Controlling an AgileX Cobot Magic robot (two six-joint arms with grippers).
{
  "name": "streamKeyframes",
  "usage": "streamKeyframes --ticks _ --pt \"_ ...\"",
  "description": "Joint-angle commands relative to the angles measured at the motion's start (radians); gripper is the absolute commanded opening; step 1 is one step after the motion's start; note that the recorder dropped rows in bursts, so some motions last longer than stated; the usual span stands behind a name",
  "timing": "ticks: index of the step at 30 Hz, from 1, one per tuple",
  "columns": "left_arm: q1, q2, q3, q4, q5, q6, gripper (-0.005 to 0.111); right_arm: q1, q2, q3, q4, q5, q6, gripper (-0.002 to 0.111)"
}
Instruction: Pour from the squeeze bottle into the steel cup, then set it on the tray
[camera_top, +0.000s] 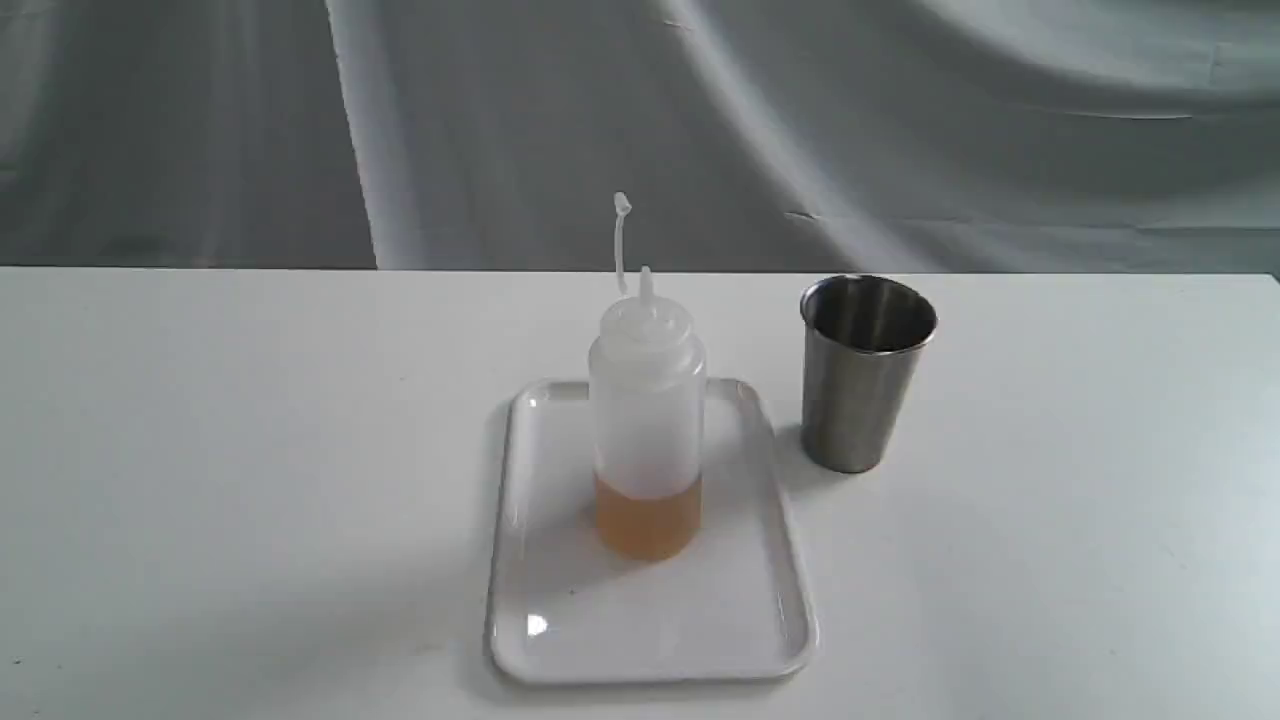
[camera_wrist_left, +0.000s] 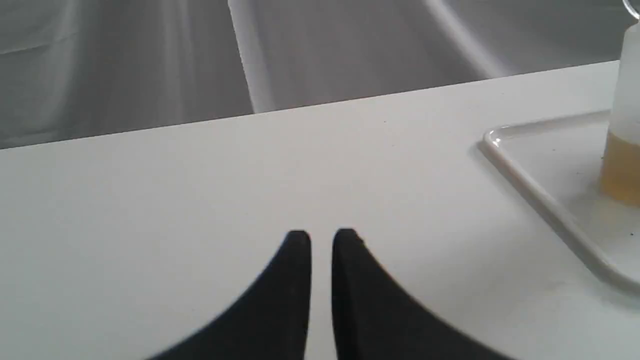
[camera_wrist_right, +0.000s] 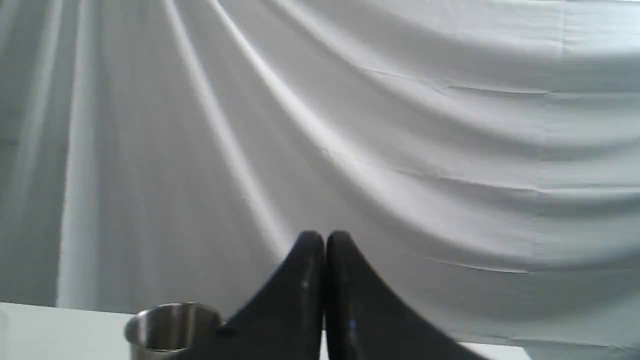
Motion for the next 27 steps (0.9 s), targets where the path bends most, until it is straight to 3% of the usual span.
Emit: streamKeyframes --ticks 1,7,18,27 --pt "-0.003 -0.005 0.004 0.001 -0.007 -0.002 0.008 -0.074 -0.061 0.009 -0.023 0.078 -0.005 0.000" --pt "-0.003 -0.005 0.004 0.001 -0.007 -0.002 0.008 -0.142 -0.086 0.009 -0.019 0.112 -0.005 0.000" --pt "-0.003 -0.005 0.004 0.001 -0.007 -0.002 0.008 -0.142 -0.091 0.015 -0.043 0.161 -0.035 0.000" --pt "-0.003 -0.005 0.004 0.001 -0.007 -0.002 0.008 -0.142 -0.209 0.134 -0.038 0.241 -0.018 0.000"
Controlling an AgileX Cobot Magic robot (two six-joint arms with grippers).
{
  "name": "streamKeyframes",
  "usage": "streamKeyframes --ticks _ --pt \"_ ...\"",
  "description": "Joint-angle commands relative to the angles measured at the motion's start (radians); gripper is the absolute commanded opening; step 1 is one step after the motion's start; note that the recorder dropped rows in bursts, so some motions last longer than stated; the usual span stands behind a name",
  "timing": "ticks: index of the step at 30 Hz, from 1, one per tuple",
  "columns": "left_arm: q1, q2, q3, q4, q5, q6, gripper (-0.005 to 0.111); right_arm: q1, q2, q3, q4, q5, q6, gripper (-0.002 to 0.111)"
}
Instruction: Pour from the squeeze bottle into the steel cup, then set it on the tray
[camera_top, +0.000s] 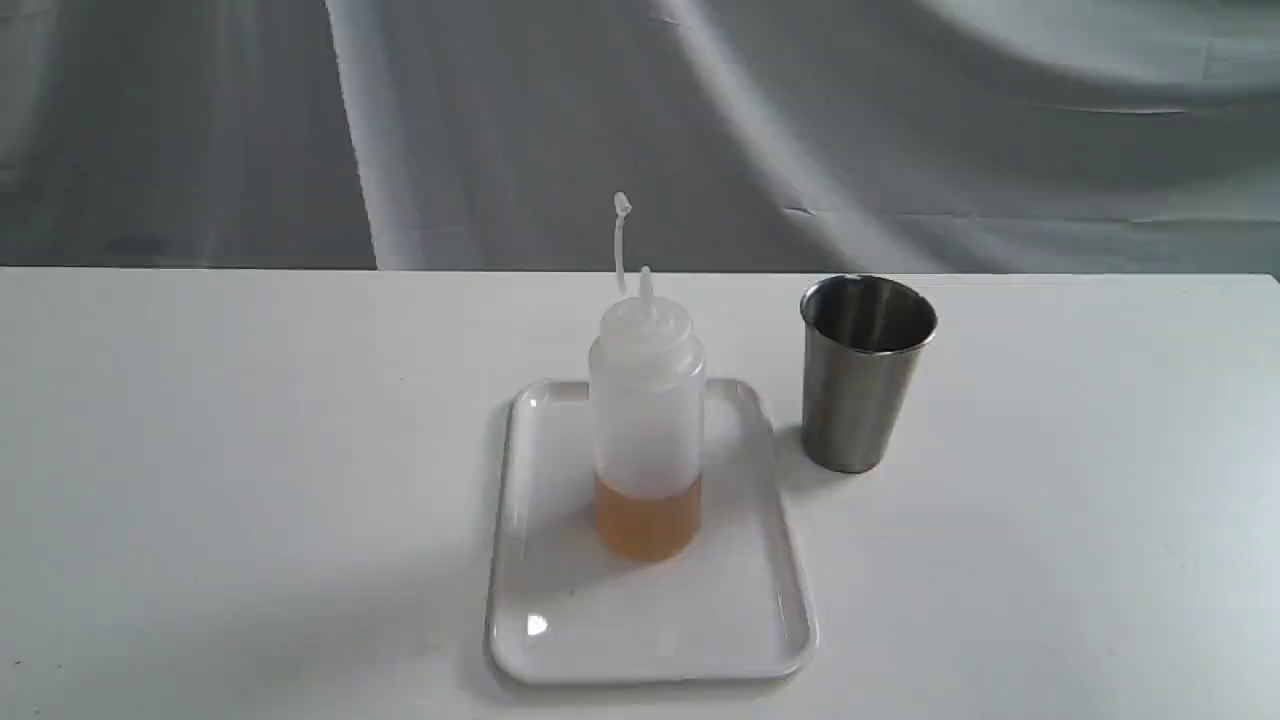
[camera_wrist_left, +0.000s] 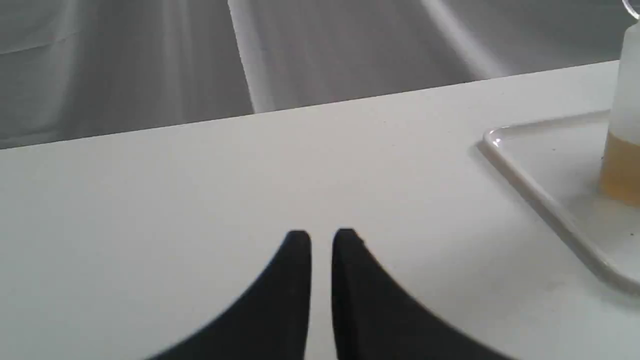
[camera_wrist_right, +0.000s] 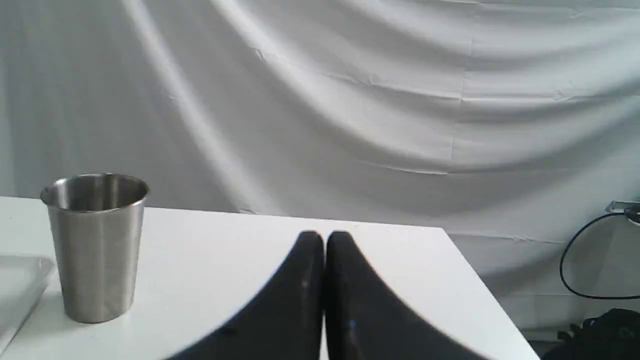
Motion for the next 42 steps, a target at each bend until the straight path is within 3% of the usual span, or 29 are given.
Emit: streamKeyframes --ticks 1,18,42 --pt "-0.003 -0.005 0.004 0.001 -0.007 -0.002 0.008 -0.009 -0.059 0.011 -0.003 0.061 0.008 0.000" --pt "-0.003 -0.005 0.004 0.001 -0.007 -0.002 0.008 -0.009 -0.128 0.011 -0.003 0.354 0.008 0.000" --pt "-0.003 -0.005 0.004 0.001 -0.007 -0.002 0.008 -0.009 -0.128 0.011 0.015 0.358 0.012 0.000"
